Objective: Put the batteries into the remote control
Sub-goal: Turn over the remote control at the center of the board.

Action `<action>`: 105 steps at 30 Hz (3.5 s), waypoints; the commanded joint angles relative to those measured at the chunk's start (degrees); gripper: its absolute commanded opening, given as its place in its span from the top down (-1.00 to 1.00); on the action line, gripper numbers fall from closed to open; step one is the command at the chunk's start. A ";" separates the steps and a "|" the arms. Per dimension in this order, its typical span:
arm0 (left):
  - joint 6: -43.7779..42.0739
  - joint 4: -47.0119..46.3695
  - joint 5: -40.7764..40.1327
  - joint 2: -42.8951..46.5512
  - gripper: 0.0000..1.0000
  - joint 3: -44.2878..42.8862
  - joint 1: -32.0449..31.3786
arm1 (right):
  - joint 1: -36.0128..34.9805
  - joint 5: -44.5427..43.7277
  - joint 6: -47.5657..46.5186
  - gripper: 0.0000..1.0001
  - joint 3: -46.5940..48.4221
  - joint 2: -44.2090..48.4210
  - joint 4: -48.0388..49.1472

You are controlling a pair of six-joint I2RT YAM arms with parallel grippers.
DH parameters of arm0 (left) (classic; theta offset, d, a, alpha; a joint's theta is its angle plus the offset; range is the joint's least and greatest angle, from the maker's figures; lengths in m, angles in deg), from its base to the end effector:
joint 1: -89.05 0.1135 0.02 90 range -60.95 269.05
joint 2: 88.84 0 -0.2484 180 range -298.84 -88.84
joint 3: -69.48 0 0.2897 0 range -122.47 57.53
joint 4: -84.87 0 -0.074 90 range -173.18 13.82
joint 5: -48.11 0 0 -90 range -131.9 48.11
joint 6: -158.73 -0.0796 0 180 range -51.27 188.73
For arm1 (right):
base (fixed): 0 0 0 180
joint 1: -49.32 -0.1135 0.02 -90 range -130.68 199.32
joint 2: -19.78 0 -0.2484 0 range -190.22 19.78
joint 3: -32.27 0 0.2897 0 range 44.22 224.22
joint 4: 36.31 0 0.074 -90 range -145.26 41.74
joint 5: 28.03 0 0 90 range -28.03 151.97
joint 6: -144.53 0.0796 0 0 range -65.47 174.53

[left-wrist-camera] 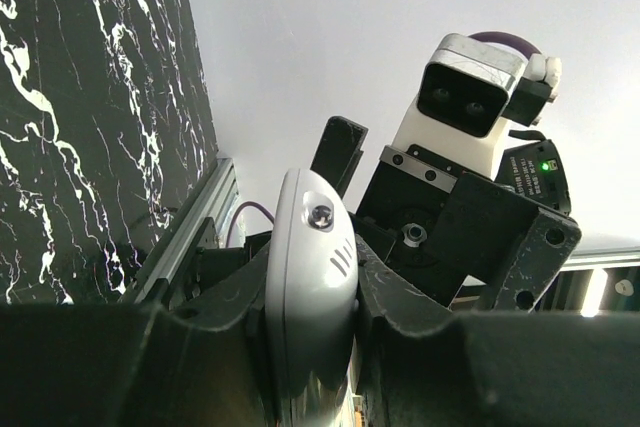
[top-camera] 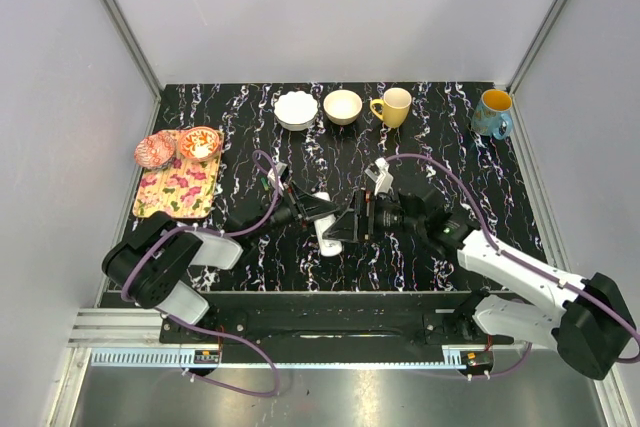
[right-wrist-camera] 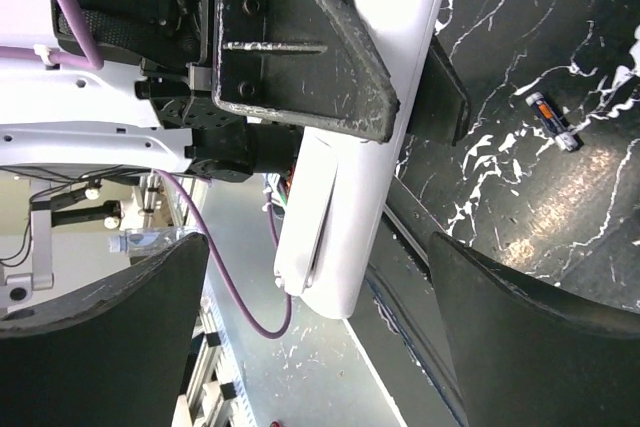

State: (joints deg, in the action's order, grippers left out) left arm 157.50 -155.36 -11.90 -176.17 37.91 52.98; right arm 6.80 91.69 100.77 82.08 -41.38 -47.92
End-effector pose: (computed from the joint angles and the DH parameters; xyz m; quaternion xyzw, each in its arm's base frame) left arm 0.2303 -0.2170 0.1333 -0.1209 0.6720 -0.7099 0.1726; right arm 0.2062 0.2427 0.2182 -0.1154 0.8100 0.5261 0.2319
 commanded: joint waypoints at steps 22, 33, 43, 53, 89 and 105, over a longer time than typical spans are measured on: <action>-1.23 -16.50 1.38 4.97 1.00 -1.39 -0.49 | 2.18 9.66 9.92 -0.27 -5.61 -8.70 22.85; -1.50 -16.32 0.76 5.15 1.00 -1.57 -0.93 | 2.18 10.98 11.68 -0.14 -5.52 -11.17 26.12; -1.67 -16.32 0.68 5.77 1.00 -1.04 -0.93 | 2.27 12.12 12.65 1.00 -5.26 -13.45 26.21; -2.73 -14.13 -0.29 5.59 0.24 -0.60 -0.58 | 2.27 9.93 5.01 1.00 -1.05 -6.09 12.60; -38.85 82.11 -26.84 49.19 -0.98 -7.72 9.53 | 13.78 -86.85 -21.28 1.00 55.10 -63.72 -63.52; -36.83 76.76 -21.13 46.55 -0.98 -4.73 9.44 | 14.22 -69.80 -25.85 0.61 53.10 -65.66 -60.46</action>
State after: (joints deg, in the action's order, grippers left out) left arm 120.21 -74.75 -36.05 -128.74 32.60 62.62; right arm 20.98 16.80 76.49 136.75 -108.33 -109.41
